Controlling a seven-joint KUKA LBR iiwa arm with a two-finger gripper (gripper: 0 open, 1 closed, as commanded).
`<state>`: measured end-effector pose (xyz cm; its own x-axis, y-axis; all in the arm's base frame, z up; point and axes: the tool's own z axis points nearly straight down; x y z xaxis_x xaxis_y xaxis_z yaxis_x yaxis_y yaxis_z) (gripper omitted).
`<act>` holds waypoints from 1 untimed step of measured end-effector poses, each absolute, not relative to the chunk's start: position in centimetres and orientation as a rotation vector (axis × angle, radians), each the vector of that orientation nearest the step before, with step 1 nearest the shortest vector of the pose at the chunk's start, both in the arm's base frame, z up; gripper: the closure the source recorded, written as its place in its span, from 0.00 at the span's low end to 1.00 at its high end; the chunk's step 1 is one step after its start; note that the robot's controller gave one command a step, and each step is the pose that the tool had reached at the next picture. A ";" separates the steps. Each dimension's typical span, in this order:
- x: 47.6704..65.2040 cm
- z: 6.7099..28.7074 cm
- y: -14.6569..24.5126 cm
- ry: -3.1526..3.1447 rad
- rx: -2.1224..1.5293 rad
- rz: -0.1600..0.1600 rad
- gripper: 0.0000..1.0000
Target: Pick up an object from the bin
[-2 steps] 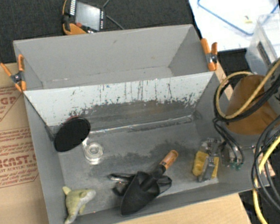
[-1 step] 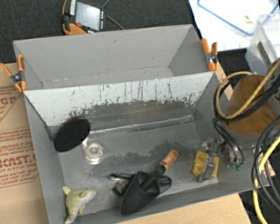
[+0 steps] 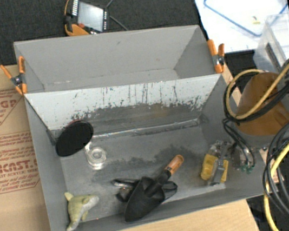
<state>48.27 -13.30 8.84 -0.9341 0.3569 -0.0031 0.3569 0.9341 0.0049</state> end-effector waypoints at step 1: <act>48.4 11.1 -13.3 3.082 0.568 0.007 1.00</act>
Offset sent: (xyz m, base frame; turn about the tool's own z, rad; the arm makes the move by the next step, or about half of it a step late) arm 0.0014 -0.0002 0.0674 -0.0005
